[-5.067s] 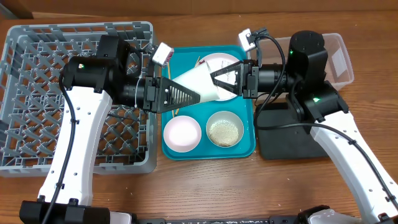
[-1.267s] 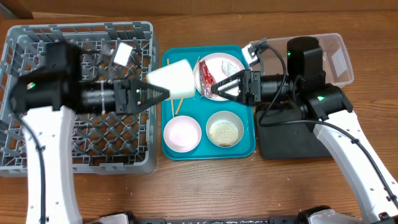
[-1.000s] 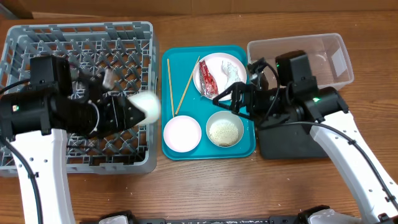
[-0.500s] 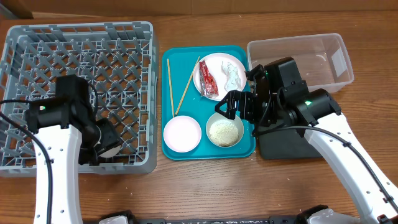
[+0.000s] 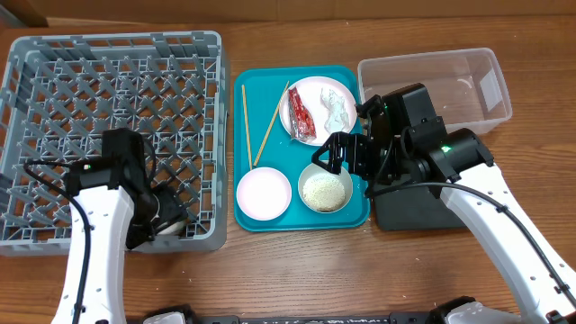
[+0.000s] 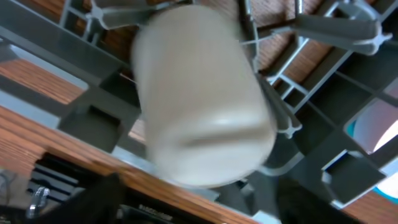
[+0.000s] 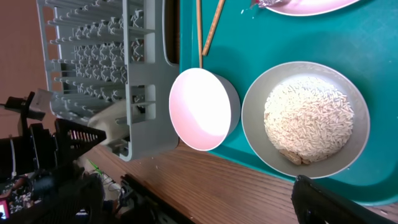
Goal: Sort waste into correct bins and load items into the dishwasher
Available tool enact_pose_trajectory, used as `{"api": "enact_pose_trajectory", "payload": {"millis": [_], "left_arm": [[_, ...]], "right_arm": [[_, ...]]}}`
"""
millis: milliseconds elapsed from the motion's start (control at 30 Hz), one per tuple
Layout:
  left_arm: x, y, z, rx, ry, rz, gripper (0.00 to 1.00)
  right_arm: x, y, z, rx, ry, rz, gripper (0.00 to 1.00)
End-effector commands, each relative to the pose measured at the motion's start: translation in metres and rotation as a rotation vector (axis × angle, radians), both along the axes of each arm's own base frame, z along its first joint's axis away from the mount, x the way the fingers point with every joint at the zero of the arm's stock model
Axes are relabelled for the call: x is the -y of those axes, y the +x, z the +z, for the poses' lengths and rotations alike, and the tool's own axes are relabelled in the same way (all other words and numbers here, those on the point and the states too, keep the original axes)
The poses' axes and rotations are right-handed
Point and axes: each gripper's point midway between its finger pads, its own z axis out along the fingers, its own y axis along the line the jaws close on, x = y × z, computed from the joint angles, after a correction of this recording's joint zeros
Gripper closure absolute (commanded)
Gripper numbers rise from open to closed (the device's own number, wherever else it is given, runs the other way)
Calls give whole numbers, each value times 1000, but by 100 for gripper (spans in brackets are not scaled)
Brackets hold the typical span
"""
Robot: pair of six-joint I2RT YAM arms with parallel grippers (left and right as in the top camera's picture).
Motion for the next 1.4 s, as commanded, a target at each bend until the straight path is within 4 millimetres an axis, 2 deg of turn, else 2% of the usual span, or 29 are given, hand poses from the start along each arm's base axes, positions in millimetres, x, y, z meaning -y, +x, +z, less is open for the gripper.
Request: {"api": "enact_pose_trajectory", "payload": {"millis": [0,67,133,267,367,467,533,600,667,800,900,967,1100,1267,1367], "left_arm": [[7,8,4,36,-51,20,9],[11,13,15,58,-75,6,1],[11,19,30,88,-72,-19,0],[11,37,78,202,-65,-78,0],[27,57,122,365,-118,-202,0],[56,69,167,538,-193,-406,0],[69,69,185,602,-214,-485,0],[77,65,200,649,-212,-532,4],[83,61,217,712,-194,-567,6],[93,48,260,892,-147,-628,3],[95,34,287,1014,-109,-642,0],[95,19,303,1088,-84,-650,0],[96,-6,316,1156,-60,-658,0],[96,-25,311,1143,-64,-656,0],[96,-30,302,1100,-79,-651,0]], "right_arm": [[0,3,5,30,-8,2,2],[0,3,5,30,-8,2,2],[2,5,4,39,-27,-10,2],[14,14,-2,68,-98,-56,2],[25,20,-8,87,-168,-97,2],[38,25,-13,108,-242,-136,2],[39,27,-13,135,-257,-109,8],[34,25,-12,174,-269,-41,16],[27,17,-13,208,-301,43,16],[15,14,-8,229,-356,78,12],[0,29,0,249,-362,90,12],[-8,48,3,261,-372,80,12],[-25,94,-10,255,-416,62,13],[-50,142,-63,237,-443,69,13],[-54,158,-96,230,-461,60,16]]}}
